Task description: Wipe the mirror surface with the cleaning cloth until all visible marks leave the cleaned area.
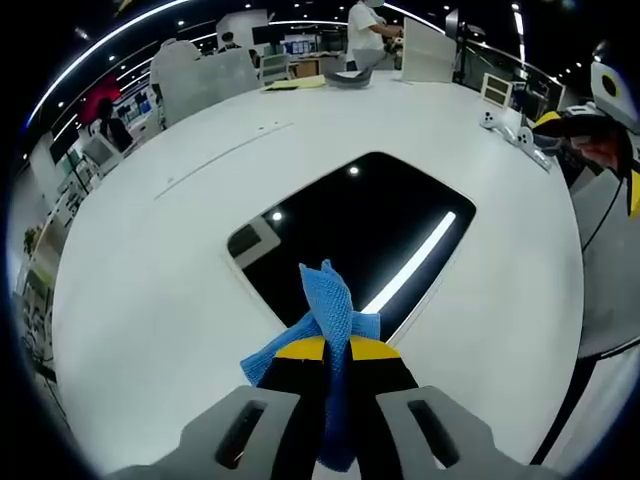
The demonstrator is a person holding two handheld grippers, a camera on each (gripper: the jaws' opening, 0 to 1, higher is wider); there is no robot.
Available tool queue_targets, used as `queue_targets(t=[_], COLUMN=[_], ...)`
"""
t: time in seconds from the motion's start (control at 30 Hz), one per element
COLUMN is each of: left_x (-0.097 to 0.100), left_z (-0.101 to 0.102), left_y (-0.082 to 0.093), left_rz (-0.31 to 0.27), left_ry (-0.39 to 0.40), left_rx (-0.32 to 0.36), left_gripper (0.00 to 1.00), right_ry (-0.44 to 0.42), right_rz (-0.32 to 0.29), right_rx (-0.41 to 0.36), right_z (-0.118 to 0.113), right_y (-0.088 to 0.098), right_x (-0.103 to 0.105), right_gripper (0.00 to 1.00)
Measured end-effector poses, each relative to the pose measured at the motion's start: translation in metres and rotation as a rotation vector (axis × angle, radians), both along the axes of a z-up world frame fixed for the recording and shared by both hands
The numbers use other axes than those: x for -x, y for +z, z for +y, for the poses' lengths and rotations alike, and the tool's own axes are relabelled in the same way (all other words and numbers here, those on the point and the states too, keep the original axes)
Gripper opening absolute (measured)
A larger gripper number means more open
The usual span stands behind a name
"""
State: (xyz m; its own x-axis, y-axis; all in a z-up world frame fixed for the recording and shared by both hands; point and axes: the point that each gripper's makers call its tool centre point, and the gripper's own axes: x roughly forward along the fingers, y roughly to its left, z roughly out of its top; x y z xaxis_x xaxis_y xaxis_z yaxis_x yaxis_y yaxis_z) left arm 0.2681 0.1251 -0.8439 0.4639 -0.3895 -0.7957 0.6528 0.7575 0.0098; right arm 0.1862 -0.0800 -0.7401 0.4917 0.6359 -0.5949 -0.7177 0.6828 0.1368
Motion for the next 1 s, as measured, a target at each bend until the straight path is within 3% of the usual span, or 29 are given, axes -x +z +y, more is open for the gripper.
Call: queue_targets(t=[0.47,0.8,1.0], left_x=[0.0007,-0.0011,-0.0026], left_z=[-0.0001,0.0005,-0.0002], left_y=[0.0012,0.0018,0.0023], left_rz=[-0.027,-0.025,-0.023], left_ry=[0.015,0.079,0.084], left_rx=[0.014,0.052,0.034], left_gripper=[0.04,0.04,0.04], right_ry=[0.000,0.011,0.010], right_rz=[0.000,0.000,-0.007], right_rx=[0.008,0.021,0.031], right_z=[-0.0018,-0.0004,-0.0027], right_y=[0.0042,0.0020,0.0017], right_x=[-0.0038,-0.0018,-0.0021], right_gripper=[0.92,0.92,0.93])
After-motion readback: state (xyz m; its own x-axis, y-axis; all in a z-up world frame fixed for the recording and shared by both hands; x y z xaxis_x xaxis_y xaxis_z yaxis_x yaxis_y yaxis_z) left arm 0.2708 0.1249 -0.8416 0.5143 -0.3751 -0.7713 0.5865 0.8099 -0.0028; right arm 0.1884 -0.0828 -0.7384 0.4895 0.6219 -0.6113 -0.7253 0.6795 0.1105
